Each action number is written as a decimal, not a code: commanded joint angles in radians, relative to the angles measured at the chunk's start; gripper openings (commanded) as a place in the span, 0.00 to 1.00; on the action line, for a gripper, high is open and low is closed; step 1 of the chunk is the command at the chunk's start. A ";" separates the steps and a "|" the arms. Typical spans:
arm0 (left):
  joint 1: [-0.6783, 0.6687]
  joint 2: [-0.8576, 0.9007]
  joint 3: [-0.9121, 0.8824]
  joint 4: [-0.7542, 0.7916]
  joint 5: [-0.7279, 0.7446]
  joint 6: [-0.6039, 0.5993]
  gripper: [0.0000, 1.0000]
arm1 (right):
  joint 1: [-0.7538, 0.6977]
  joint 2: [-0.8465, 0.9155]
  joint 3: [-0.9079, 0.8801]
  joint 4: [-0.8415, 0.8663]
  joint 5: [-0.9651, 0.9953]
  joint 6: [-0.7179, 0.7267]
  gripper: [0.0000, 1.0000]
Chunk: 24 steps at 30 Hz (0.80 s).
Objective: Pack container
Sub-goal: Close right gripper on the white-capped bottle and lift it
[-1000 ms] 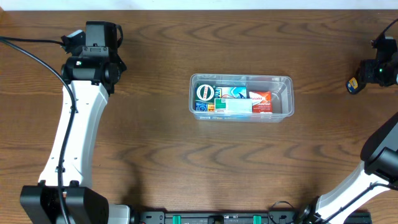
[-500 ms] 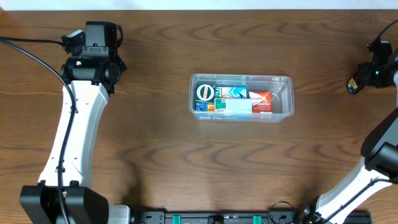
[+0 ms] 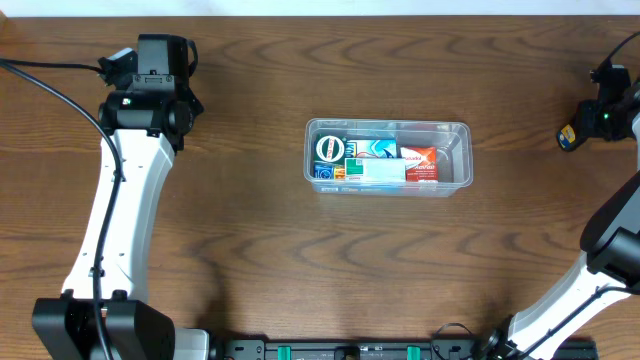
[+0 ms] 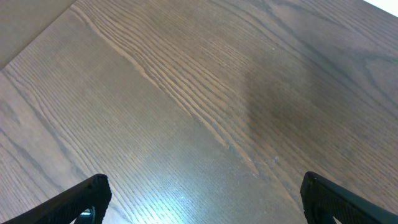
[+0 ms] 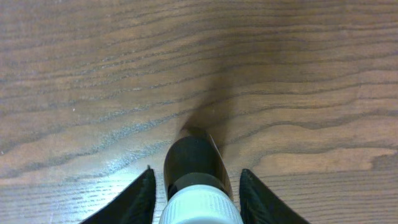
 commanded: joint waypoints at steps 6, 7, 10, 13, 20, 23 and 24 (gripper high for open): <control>0.003 -0.005 0.007 -0.003 -0.016 0.010 0.98 | 0.009 0.005 0.014 0.003 -0.011 0.000 0.38; 0.003 -0.005 0.007 -0.003 -0.016 0.010 0.98 | 0.009 0.005 0.014 0.003 -0.011 0.001 0.37; 0.003 -0.005 0.007 -0.003 -0.016 0.010 0.98 | 0.009 0.005 0.014 0.008 -0.011 0.008 0.33; 0.003 -0.005 0.007 -0.003 -0.016 0.010 0.98 | 0.009 0.005 0.017 0.010 -0.011 0.008 0.27; 0.003 -0.005 0.007 -0.003 -0.016 0.010 0.98 | 0.010 -0.009 0.037 0.001 -0.011 0.046 0.24; 0.003 -0.005 0.007 -0.003 -0.016 0.010 0.98 | 0.014 -0.026 0.058 -0.018 -0.014 0.053 0.24; 0.003 -0.005 0.007 -0.003 -0.016 0.010 0.98 | 0.016 -0.033 0.069 -0.031 -0.019 0.053 0.24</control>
